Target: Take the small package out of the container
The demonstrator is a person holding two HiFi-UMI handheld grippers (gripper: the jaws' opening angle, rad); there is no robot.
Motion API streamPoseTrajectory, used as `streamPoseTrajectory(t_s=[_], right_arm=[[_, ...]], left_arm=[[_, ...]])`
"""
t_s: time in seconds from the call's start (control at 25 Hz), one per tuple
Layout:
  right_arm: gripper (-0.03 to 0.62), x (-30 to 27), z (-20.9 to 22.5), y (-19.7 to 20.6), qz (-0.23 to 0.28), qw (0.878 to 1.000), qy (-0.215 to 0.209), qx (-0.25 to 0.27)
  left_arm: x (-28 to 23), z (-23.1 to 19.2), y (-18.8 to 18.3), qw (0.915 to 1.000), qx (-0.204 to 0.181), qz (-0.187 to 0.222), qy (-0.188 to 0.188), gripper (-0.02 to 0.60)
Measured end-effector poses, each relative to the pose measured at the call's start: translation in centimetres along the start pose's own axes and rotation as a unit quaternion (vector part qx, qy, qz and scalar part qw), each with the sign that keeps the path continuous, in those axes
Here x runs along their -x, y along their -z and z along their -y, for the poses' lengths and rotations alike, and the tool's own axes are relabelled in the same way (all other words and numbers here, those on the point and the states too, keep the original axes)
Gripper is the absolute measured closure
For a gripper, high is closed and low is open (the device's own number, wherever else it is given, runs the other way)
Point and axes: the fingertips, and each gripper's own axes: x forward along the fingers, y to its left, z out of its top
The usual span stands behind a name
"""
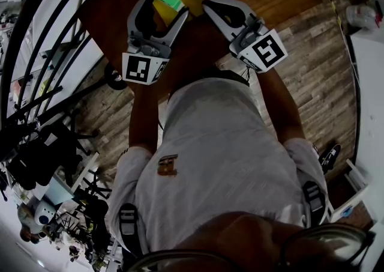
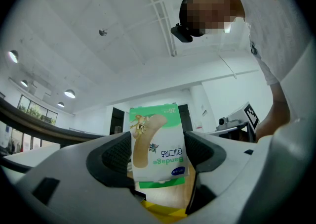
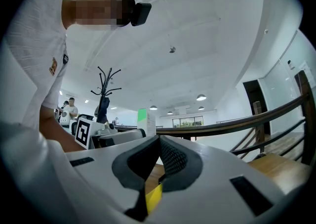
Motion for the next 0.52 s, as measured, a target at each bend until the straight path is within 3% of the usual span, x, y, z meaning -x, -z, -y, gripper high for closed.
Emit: streamPoseTrajectory(t_s=[0.52], right_arm=[[0.562,-0.3,-1.1,0.0,0.000,1.000,-0.001,0.007]], left_arm=[[1.0,-0.2,-0.3,1.0000,-0.001,0.005,0.003,0.213]])
